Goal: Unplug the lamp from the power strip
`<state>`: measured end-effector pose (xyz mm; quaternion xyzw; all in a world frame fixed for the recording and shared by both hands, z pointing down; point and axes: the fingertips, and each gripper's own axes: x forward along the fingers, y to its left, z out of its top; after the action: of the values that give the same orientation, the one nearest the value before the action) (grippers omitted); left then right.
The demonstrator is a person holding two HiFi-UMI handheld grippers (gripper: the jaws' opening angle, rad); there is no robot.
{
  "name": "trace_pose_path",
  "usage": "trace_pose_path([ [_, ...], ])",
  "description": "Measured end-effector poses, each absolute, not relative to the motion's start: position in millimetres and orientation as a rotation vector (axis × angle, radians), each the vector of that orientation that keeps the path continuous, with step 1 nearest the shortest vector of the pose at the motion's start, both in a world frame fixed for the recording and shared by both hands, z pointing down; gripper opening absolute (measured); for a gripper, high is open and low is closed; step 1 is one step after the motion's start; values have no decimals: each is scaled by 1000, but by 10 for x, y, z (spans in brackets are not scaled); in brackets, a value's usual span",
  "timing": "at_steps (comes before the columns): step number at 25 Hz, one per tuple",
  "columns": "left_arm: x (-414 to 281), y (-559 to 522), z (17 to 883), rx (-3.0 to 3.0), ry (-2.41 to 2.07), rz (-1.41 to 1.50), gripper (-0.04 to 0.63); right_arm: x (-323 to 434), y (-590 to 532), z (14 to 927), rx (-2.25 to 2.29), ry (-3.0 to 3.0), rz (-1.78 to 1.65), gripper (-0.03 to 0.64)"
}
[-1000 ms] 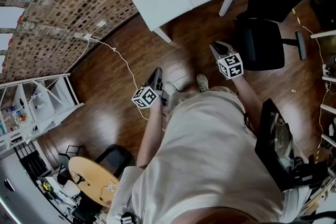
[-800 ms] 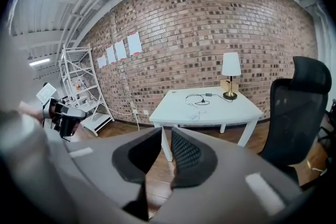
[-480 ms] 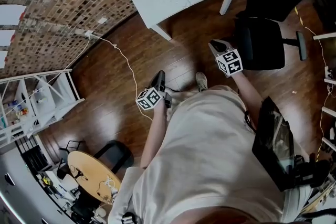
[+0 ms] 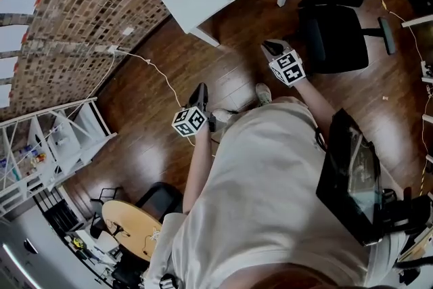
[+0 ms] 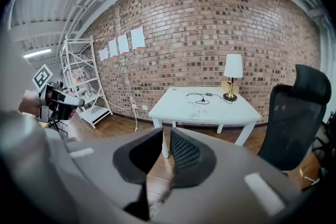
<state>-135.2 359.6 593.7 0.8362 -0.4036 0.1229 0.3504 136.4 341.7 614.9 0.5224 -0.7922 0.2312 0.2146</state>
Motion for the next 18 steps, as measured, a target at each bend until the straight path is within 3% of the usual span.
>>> trace_pose_path([
  [4,-1302,3625,5919,2217,-1007,330,3,1270,3433,6223,1335,-2124,489,-6],
  [18,-1280,3674,6074,2119,-1019,312,3,1255,3348,6246,1259,-2111,415,-6],
])
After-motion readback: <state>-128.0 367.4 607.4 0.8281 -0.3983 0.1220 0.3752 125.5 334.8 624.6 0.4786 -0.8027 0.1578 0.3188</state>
